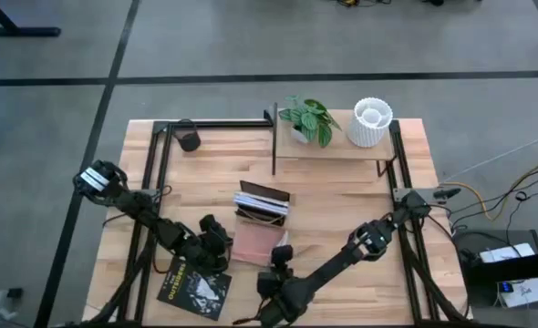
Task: Stock shelves
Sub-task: Put the pink notebook into the black mesh bookshelf
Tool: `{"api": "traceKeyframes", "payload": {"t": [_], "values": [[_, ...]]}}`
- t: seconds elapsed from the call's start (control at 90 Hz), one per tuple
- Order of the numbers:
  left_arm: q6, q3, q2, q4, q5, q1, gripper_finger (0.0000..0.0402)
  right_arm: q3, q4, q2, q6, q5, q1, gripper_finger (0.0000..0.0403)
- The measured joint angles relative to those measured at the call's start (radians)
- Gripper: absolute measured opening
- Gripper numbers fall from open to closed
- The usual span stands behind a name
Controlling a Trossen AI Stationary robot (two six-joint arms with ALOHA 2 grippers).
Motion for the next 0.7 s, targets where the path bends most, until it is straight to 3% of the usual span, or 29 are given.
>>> {"api": "traceKeyframes", "payload": {"t": [0.544, 0.7], "values": [[0.0, -0.001, 0.0, 0.0, -0.001, 0.0, 0.0043, -0.006, -0.001, 0.0, 0.207, 0.003, 0.0, 0.0212], [0.0, -0.001, 0.0, 0.0, -0.001, 0.0, 0.0043, -0.007, -0.028, 0.0, 0.44, 0.005, 0.0, 0.0205]]}}
